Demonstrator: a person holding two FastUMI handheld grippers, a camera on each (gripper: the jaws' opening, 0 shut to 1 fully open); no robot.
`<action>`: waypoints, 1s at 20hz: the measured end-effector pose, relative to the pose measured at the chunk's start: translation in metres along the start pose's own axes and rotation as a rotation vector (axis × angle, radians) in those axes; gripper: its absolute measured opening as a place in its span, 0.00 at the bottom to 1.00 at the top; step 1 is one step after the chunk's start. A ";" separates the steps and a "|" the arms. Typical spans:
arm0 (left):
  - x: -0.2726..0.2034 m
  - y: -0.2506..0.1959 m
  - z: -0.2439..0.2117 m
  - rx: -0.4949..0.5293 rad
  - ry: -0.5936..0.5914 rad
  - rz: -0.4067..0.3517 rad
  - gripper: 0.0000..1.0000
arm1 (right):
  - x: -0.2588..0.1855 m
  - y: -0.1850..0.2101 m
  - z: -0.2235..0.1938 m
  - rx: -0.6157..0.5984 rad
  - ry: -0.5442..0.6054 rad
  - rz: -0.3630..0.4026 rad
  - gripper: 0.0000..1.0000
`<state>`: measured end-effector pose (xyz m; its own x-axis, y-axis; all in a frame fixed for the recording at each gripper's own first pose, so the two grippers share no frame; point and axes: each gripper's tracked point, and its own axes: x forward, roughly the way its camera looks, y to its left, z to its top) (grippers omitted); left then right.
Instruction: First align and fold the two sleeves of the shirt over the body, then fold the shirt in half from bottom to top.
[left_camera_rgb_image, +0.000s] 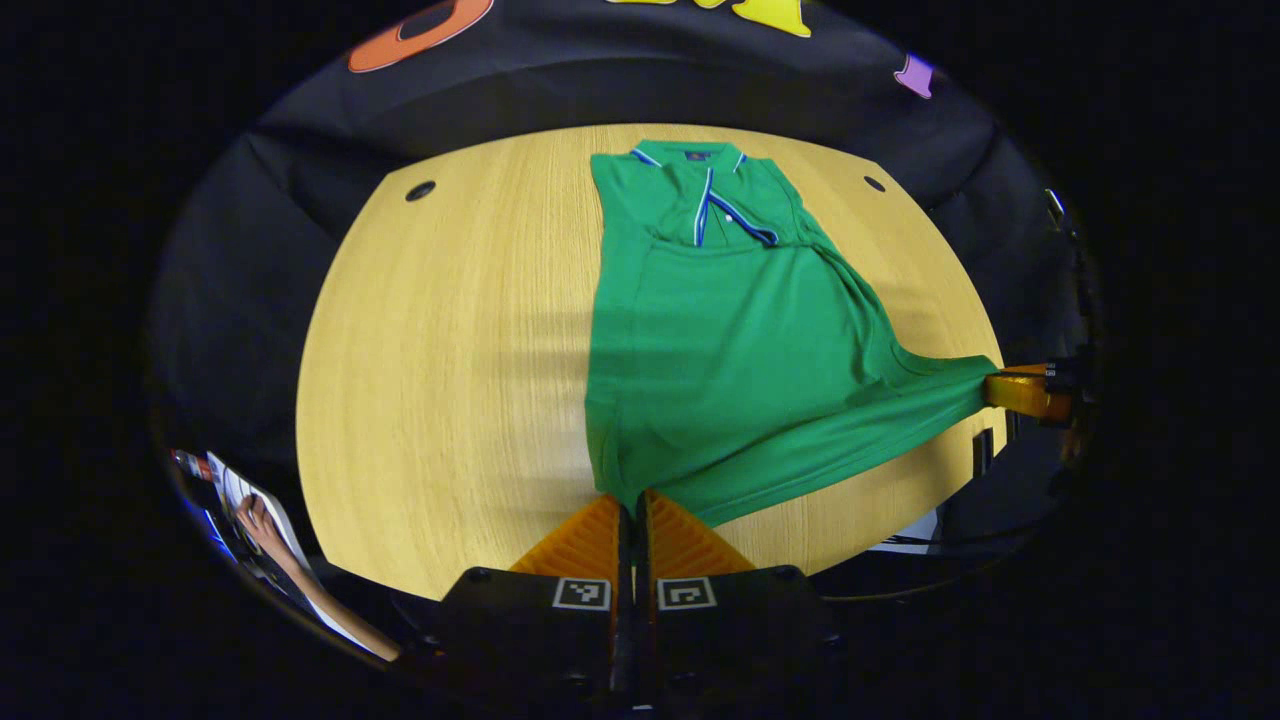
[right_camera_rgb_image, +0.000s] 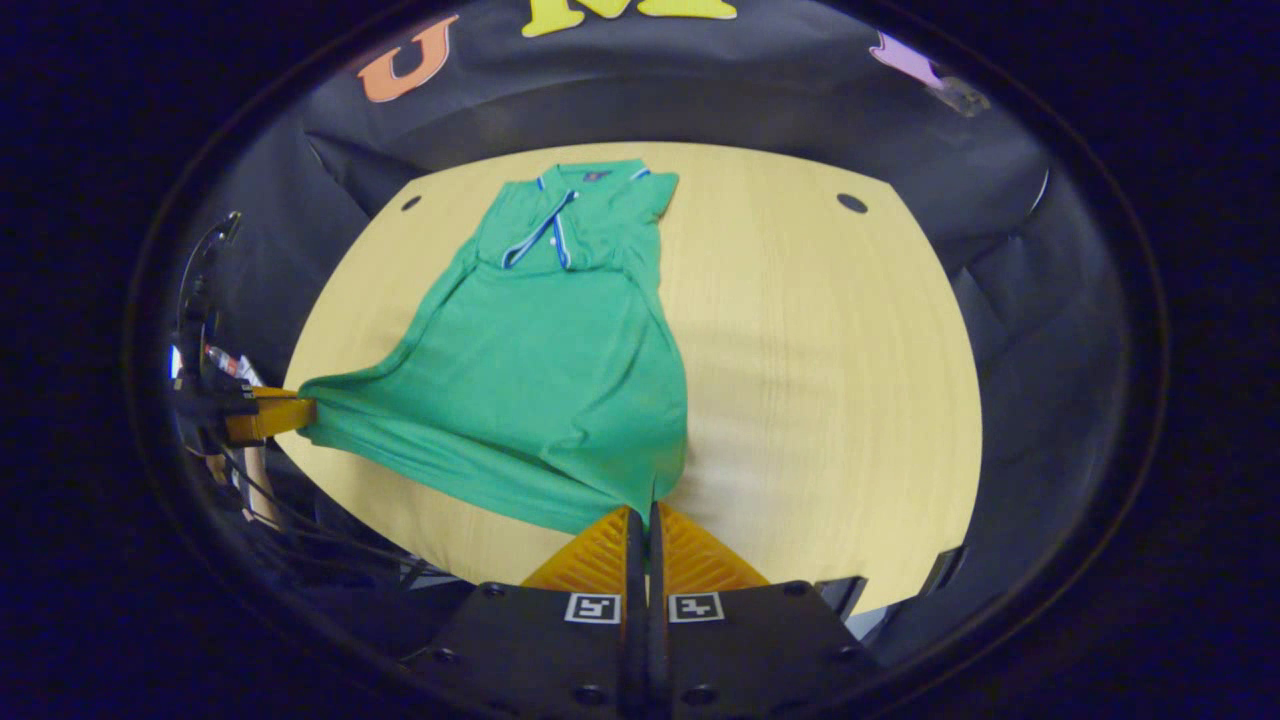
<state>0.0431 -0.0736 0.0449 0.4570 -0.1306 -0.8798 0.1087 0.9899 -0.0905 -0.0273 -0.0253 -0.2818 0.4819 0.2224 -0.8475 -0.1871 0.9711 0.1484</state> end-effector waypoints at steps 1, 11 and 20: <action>-0.013 -0.004 0.027 -0.010 -0.026 -0.003 0.03 | -0.004 -0.001 0.015 0.005 -0.022 0.001 0.03; -0.051 0.002 0.175 -0.036 -0.188 0.005 0.03 | -0.019 -0.013 0.132 -0.020 -0.174 -0.020 0.03; -0.049 0.010 0.293 0.008 -0.299 0.018 0.03 | -0.010 -0.034 0.253 -0.010 -0.273 -0.057 0.03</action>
<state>0.2801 -0.0730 0.2240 0.6984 -0.1249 -0.7047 0.1051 0.9919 -0.0716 0.1907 -0.0389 -0.1493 0.7044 0.1836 -0.6857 -0.1605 0.9822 0.0981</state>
